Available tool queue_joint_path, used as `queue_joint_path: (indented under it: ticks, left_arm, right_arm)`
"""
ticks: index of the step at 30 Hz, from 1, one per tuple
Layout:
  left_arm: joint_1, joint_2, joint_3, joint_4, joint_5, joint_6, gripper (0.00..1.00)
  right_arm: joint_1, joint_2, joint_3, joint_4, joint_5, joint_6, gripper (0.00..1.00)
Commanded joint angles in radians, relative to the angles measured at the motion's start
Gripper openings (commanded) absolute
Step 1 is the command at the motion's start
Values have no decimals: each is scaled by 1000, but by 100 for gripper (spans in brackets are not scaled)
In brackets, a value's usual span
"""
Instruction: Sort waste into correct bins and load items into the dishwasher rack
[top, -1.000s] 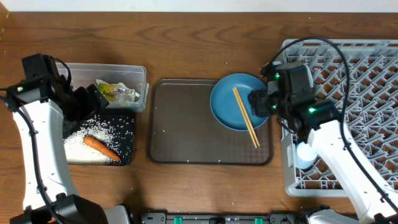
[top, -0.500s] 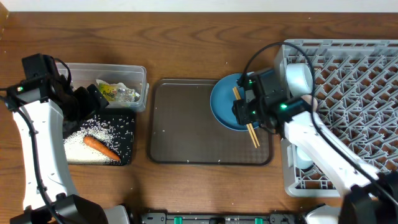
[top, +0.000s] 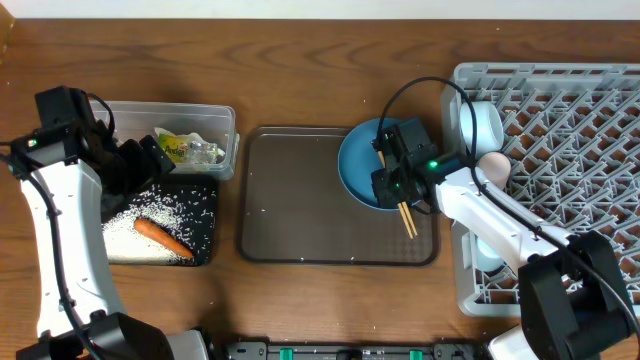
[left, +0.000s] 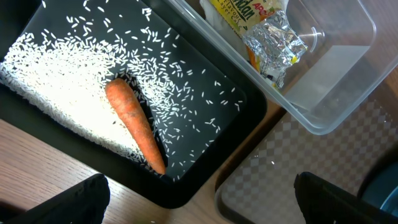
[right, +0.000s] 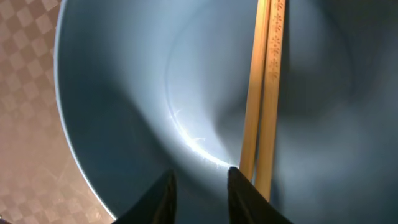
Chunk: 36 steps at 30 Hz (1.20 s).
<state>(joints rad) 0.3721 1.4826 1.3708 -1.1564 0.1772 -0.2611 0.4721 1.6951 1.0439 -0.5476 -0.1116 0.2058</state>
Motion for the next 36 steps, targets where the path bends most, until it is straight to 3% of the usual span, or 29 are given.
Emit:
queue_joint_path:
  ticks: [1,8,23,36]
  left_arm:
    - [5,-16,13,-6,-5,6,98]
    - [5,-16,13,-6,-5,6,98]
    - [5,-16,13,-6,-5,6,98]
    - [5,-16,13,-6,-5,6,98]
  right_arm:
    - [7,11,-6,-8,10,3,25]
    - [7,11,-6,-15,50,-13,32]
    - [7,11,-2,35,56,-51,32]
    - [7,11,-15,-25,60,-77,34]
